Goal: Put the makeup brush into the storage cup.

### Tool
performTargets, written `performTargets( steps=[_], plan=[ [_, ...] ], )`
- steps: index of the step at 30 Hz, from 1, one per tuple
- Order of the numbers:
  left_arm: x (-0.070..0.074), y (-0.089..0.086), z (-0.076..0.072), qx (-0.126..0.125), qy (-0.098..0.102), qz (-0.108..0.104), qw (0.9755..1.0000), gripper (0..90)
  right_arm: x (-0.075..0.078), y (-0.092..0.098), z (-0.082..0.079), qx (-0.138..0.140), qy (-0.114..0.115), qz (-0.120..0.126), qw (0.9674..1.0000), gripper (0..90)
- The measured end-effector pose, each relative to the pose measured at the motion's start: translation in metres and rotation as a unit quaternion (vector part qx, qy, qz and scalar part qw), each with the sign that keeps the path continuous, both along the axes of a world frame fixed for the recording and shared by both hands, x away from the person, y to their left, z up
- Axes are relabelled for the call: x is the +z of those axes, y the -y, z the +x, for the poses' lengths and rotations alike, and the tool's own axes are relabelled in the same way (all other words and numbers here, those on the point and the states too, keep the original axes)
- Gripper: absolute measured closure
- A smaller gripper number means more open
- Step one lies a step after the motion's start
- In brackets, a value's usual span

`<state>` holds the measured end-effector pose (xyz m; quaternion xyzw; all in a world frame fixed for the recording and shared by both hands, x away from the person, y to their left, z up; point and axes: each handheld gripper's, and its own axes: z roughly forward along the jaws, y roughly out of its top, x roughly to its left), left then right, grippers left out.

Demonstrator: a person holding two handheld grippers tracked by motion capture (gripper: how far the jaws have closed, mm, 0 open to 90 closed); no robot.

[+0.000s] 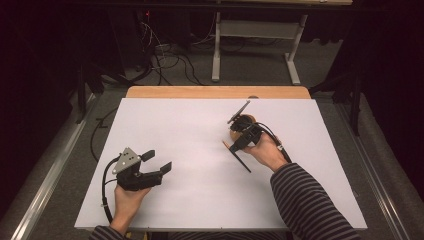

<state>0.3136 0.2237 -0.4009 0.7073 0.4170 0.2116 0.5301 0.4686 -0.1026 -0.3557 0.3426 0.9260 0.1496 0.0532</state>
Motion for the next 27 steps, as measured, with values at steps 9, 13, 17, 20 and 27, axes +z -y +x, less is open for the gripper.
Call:
performTargets(
  steps=[9, 13, 17, 20, 27],
  plan=[
    [0.000, 0.000, 0.000, 0.000, 0.000, 0.001, 1.0000, 22.8, -0.008, -0.004, 0.003, 0.000, -0.014, -0.014, 0.9998, 66.7],
    [0.000, 0.000, 0.000, 0.000, 0.000, 0.000, 1.0000, 22.8, -0.012, -0.006, 0.003, 0.004, -0.020, -0.025, 0.9995, 67.0],
    [0.000, 0.000, 0.000, 0.000, 0.000, 0.001, 1.0000, 22.9, -0.018, -0.010, 0.003, 0.006, -0.029, -0.036, 0.9989, 68.3],
    [0.000, 0.000, 0.000, 0.000, 0.000, 0.001, 1.0000, 22.9, -0.020, -0.010, 0.005, 0.015, -0.027, -0.040, 0.9987, 68.7],
    [0.000, 0.000, 0.000, 0.000, 0.000, 0.001, 1.0000, 22.9, -0.026, -0.012, 0.007, 0.011, -0.037, -0.050, 0.9980, 70.5]
  ],
)
